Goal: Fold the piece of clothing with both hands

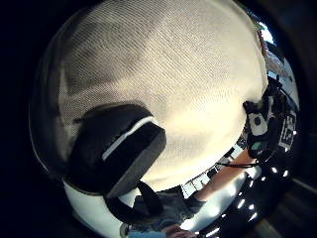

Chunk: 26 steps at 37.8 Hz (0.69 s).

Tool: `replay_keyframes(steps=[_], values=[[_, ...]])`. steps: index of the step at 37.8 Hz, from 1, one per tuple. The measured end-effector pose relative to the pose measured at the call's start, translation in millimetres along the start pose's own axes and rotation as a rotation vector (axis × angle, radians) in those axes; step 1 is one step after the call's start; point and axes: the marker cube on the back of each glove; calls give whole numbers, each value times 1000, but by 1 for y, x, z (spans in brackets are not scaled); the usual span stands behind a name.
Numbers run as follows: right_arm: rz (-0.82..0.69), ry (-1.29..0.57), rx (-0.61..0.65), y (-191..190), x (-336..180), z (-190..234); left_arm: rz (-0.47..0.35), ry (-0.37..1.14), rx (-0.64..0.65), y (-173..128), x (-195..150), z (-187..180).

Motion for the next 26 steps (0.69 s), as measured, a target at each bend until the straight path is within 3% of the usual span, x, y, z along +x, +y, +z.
replay_keyframes(steps=[7, 17, 21, 26], values=[[14, -19, -31, 3, 0, -11, 55, 31, 83, -9, 2, -3], [72, 30, -40, 16, -12, -57, 1, 24, 66, -5, 3, -4], [100, 84, -42, 22, -28, -82, -2, 36, 75, -6, 5, -2], [31, 220, 10, 26, -65, -111, 41, 59, 64, -3, 7, 0]])
